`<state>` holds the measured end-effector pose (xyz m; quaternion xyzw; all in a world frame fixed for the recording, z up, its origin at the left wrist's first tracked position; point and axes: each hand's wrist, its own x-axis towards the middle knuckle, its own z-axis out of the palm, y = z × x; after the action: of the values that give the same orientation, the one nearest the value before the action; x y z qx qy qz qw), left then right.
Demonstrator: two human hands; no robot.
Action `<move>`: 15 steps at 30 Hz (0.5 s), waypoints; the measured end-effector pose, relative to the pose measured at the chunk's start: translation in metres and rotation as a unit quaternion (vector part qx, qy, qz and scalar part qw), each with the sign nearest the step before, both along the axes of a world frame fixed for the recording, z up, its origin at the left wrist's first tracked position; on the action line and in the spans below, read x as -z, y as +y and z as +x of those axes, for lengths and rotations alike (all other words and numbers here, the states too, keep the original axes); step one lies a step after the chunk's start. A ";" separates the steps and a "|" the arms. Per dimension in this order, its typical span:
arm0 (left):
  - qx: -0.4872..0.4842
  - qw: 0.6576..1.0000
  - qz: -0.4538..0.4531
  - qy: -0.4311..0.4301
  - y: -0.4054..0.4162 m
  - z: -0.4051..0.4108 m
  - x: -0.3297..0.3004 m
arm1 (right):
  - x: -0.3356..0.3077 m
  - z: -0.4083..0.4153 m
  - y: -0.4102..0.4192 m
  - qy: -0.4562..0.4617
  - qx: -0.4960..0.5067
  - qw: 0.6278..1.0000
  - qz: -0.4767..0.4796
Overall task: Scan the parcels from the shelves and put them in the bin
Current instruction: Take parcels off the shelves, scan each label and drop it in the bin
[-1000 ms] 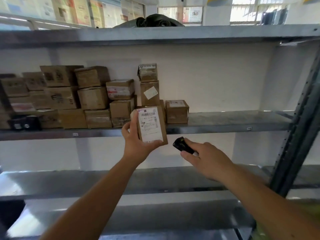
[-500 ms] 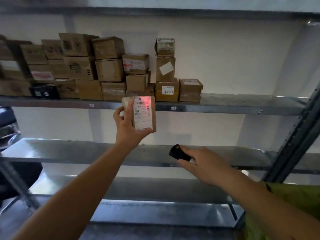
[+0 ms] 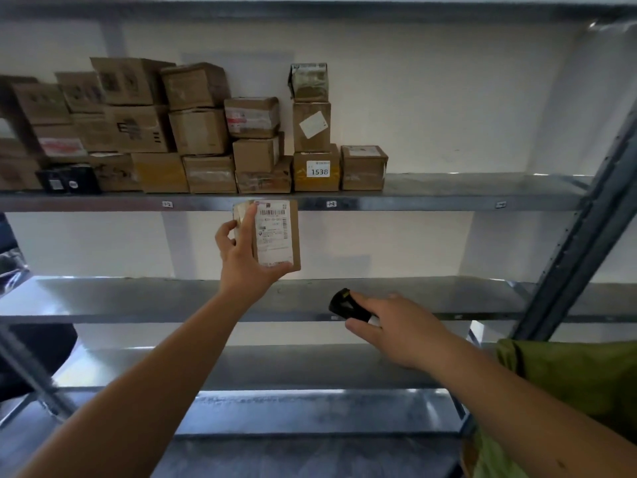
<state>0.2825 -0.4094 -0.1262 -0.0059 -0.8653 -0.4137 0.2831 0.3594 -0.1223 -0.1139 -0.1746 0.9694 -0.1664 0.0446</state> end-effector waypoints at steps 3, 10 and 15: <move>0.017 0.999 0.025 -0.020 0.019 0.007 0.011 | 0.006 0.001 0.010 -0.002 0.011 1.000 -0.026; 0.088 0.989 0.077 -0.088 0.065 0.013 0.040 | 0.046 0.008 0.055 -0.014 0.085 0.995 -0.052; 0.152 0.977 0.068 -0.136 0.110 0.021 0.061 | 0.070 0.024 0.091 -0.027 0.175 0.984 -0.021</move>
<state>0.3036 -0.2995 -0.1868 -0.0622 -0.8546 -0.5065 0.0962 0.3834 -0.0311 -0.1835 0.0011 0.9798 -0.1963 0.0375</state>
